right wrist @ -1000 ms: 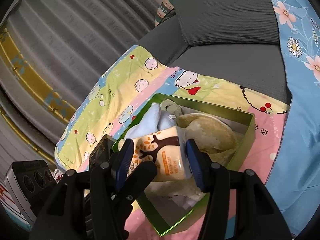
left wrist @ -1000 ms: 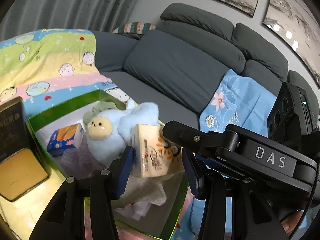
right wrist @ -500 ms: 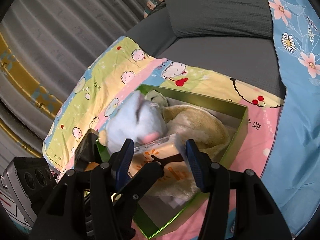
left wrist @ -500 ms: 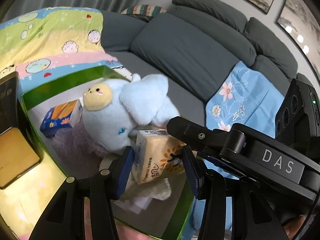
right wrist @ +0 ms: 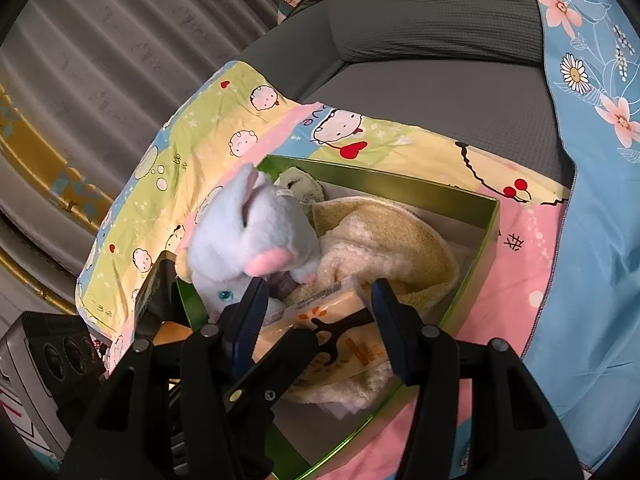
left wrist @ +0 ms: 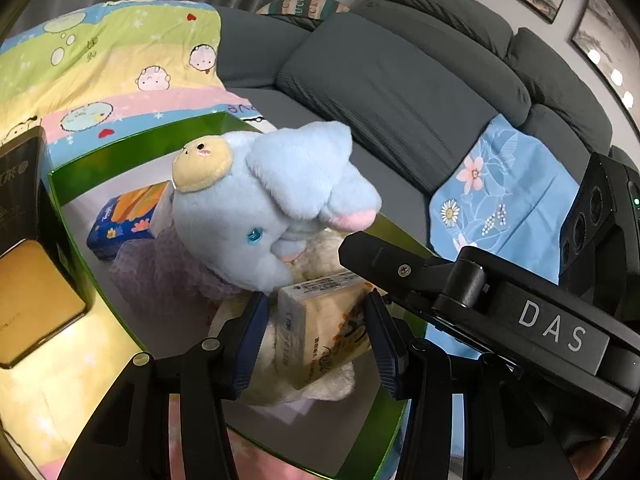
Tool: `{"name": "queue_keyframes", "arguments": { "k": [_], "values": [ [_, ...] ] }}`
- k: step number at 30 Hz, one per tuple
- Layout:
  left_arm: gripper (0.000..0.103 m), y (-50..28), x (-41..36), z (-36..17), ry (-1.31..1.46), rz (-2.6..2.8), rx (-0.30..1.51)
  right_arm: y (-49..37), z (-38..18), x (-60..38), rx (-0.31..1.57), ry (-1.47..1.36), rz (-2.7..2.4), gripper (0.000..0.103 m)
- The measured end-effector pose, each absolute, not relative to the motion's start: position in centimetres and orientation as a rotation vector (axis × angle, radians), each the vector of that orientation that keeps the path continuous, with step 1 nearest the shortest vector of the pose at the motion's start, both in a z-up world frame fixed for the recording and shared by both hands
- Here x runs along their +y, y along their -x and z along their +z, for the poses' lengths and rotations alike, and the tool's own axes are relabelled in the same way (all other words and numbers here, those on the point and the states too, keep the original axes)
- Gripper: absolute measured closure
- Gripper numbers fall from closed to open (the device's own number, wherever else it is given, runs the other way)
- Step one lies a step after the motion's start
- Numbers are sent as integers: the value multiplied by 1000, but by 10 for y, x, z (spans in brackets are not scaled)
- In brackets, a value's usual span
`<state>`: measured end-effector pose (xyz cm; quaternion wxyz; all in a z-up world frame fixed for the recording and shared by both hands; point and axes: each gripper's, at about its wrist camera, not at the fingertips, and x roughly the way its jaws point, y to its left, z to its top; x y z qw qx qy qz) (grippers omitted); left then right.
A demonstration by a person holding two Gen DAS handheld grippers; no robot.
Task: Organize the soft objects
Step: 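Lower the snack pack onto the towel and open the right gripper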
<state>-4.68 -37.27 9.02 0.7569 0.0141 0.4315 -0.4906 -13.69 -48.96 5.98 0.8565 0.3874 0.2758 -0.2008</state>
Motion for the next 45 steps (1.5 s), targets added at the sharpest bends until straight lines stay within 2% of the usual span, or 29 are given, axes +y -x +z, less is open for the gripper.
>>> {"name": "queue_keyframes", "arguments": {
  "k": [20,25,29,37,41,43,45],
  "values": [
    [52,48,-379,86,-108,-1010,953,131,55,-487,614,-813,-441,49],
    [40,52,-378,86,-133,-1020,935,131,55,-486,620,-801,-451,49],
    [38,56,-378,88,-142,-1013,928,131,56,-486,622,-802,-454,49],
    [24,56,-367,95,-140,-989,909,136,60,-486,607,-803,-456,48],
    [20,58,-356,104,-110,-996,887,141,64,-484,595,-797,-472,42],
    [12,60,-352,111,-102,-1006,863,145,67,-484,583,-802,-484,40],
    [7,63,-344,118,-89,-1009,840,150,70,-485,561,-817,-488,31]
  ]
}}
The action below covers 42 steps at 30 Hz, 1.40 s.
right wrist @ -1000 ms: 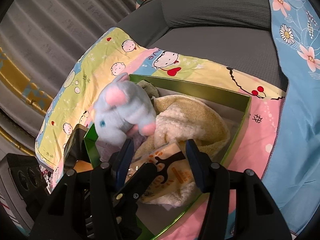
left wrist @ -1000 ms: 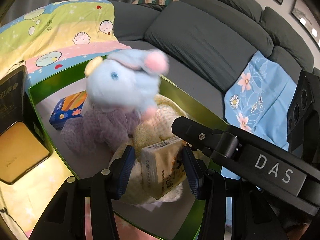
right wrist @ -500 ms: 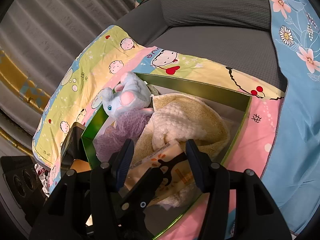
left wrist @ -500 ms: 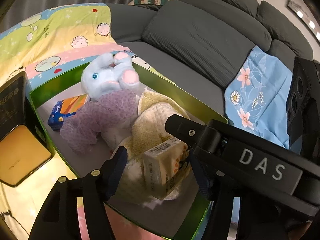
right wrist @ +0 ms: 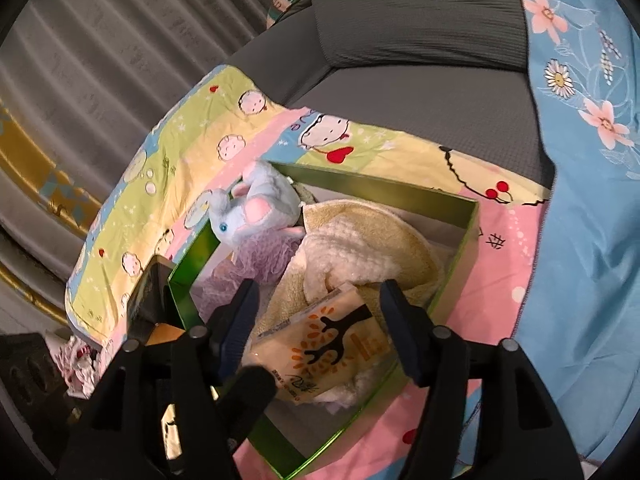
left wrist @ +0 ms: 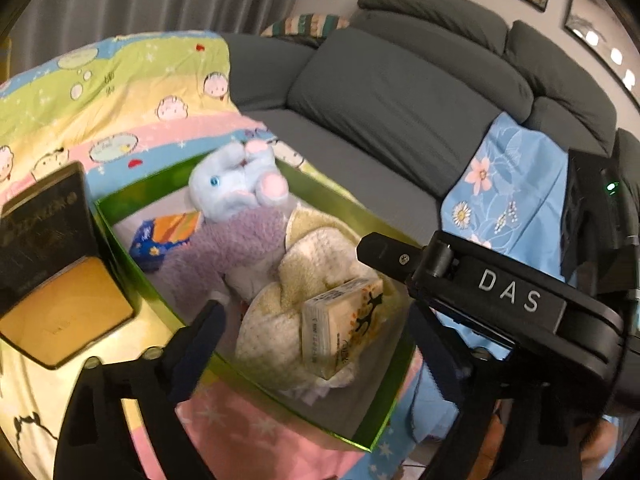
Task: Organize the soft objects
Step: 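Lower the snack pack onto the towel and open the right gripper, then withdraw the right gripper up from the white box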
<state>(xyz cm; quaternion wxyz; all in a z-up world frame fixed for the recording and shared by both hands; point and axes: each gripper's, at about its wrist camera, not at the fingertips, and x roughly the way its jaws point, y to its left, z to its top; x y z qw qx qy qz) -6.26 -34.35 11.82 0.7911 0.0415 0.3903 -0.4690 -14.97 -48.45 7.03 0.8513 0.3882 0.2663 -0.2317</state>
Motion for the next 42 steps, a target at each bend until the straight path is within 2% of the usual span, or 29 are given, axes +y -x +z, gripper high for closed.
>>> {"name": "queue_keyframes", "arguments": {
  "k": [4,7,9,12,21,29,42],
  "values": [
    [5,68,-328,133,-69,-1001,802,157,82,-479,519,-795,-487,27],
    [2,72,-312,145,-57,-983,765,163,91,-474,493,-769,-506,18],
    [2,76,-300,153,-47,-970,740,166,97,-469,486,-744,-511,16],
    [1,79,-286,162,-15,-973,722,171,105,-461,471,-697,-524,9],
    [1,86,-263,176,6,-939,716,179,122,-440,459,-582,-564,7],
    [1,88,-249,179,-11,-875,707,193,136,-426,416,-525,-594,1],
    [1,89,-245,173,-47,-849,703,210,146,-413,384,-480,-667,1]
  ]
}}
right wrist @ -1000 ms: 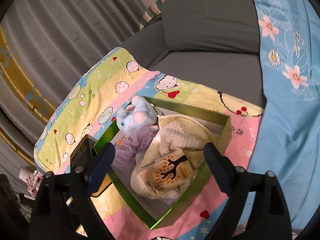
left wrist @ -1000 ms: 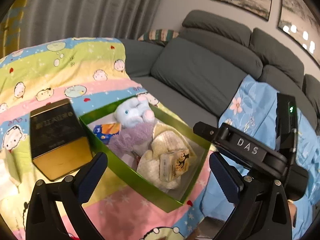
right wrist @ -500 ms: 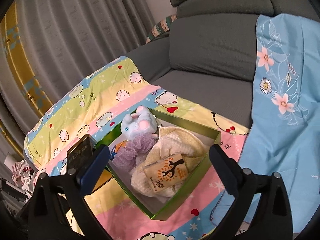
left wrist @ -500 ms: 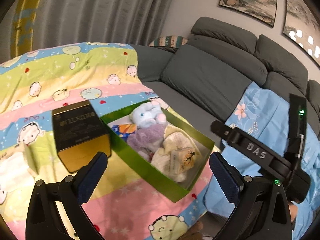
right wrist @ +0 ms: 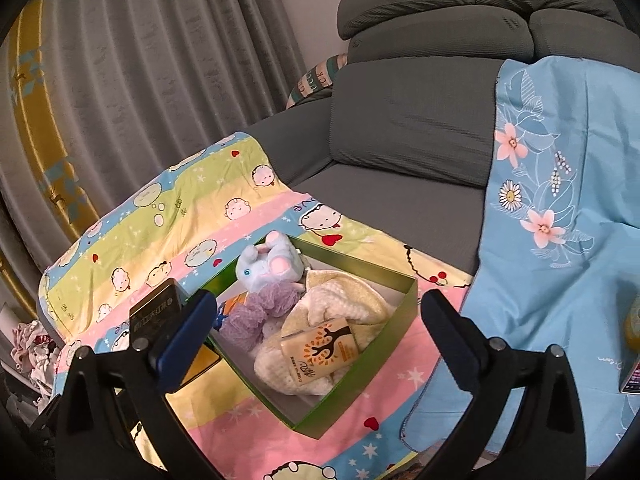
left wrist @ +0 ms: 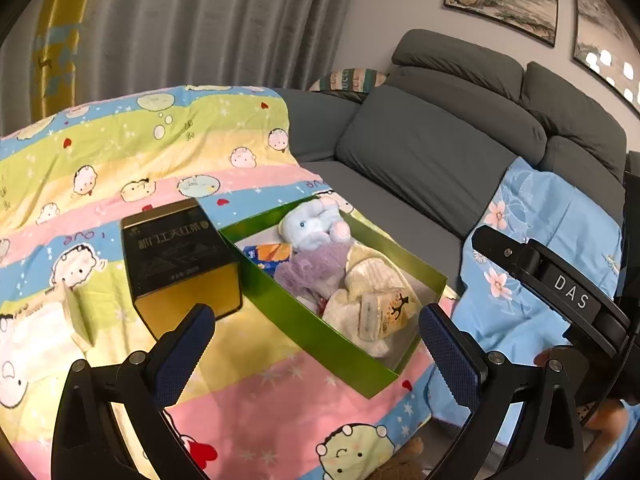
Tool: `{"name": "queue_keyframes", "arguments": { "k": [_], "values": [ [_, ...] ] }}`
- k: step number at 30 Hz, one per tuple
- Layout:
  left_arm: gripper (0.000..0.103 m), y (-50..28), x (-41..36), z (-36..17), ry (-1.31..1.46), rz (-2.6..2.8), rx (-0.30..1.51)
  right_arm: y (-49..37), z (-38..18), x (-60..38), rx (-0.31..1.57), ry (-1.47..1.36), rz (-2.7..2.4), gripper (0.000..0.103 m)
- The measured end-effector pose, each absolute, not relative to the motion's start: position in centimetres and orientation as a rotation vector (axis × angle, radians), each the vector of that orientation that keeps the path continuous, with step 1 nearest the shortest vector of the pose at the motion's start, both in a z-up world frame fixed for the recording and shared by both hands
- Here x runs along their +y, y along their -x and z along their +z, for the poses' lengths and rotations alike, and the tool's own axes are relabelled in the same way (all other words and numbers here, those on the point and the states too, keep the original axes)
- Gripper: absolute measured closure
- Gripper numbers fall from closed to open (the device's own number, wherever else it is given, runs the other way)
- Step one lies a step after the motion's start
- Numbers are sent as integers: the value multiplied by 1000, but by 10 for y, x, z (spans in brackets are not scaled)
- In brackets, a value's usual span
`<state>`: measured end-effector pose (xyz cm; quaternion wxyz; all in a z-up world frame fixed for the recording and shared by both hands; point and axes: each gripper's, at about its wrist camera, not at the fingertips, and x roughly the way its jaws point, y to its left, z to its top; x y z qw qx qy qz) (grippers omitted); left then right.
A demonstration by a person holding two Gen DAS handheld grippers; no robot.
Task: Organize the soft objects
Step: 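Withdraw the right gripper up from the white box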
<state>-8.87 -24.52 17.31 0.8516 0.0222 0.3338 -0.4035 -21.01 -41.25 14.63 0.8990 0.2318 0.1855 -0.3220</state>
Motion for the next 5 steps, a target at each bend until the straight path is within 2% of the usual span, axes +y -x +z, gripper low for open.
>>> {"name": "queue_keyframes", "arguments": {
  "k": [5],
  "values": [
    [1,87,-245,170,-45,-840,712,210,146,-411,394,-475,-684,1]
  ]
}}
